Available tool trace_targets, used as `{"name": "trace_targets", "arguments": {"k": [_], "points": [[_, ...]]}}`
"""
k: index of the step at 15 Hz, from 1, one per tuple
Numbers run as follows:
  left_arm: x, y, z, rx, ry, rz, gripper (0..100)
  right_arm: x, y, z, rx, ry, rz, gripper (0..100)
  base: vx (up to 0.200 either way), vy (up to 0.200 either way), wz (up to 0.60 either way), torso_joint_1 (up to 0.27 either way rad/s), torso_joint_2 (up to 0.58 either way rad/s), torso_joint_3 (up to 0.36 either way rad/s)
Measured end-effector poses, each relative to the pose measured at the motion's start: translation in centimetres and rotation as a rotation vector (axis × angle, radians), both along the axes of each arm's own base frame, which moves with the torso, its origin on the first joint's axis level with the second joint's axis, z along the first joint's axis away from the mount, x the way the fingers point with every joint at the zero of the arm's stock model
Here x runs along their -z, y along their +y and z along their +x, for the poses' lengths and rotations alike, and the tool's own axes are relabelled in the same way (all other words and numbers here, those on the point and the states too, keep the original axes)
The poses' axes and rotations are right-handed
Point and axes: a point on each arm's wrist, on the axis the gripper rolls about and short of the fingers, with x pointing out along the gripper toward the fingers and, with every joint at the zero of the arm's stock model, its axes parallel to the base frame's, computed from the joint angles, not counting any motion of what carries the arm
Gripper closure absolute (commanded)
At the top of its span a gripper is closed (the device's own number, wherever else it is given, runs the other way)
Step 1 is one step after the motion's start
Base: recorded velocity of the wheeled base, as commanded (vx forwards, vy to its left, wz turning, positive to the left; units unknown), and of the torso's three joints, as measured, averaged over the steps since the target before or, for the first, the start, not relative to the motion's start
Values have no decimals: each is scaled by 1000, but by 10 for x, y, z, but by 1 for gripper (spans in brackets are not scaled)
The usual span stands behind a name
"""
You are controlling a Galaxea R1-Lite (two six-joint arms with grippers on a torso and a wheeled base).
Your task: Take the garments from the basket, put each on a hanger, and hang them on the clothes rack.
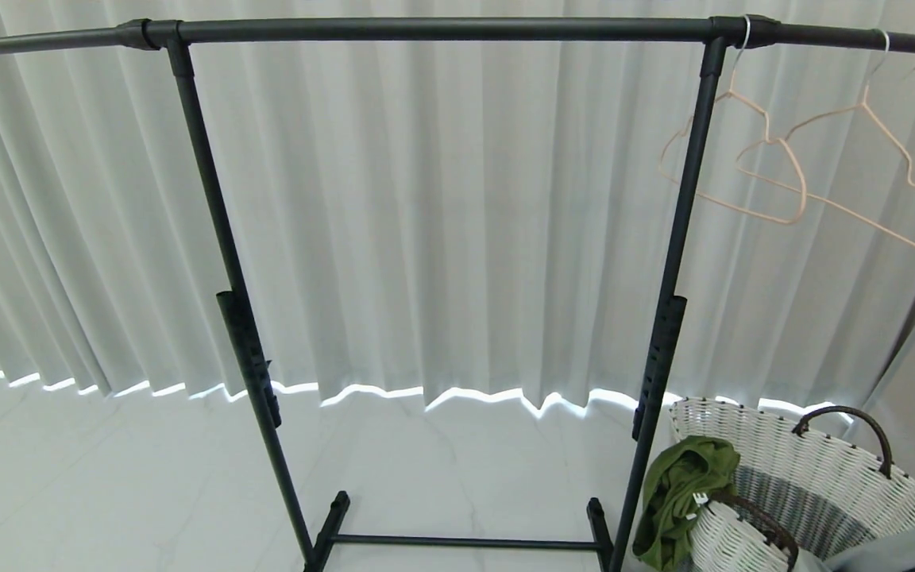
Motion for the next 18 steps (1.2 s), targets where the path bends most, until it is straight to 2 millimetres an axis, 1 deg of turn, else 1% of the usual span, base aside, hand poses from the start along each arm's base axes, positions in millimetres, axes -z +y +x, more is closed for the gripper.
{"name": "trace_targets", "arguments": {"k": [2, 6, 11, 18], "points": [[0, 0, 0, -1, 0, -1, 0, -20, 2, -11, -7, -99, -10, 100, -200, 0, 0, -7, 0, 2], [0, 0, 0, -1, 0, -1, 0, -33, 5, -25, -23, -193, -22, 100, -200, 0, 0, 4, 5, 1], [0, 0, 0, -1, 0, 1, 0, -38, 8, -31, -41, -239, -29, 100, 0, 0, 0, 0, 0, 0], [0, 0, 0, 0, 0, -2, 0, -42, 12, -31, -86, -258, -25, 100, 0, 200, 0, 0, 9, 2]]}}
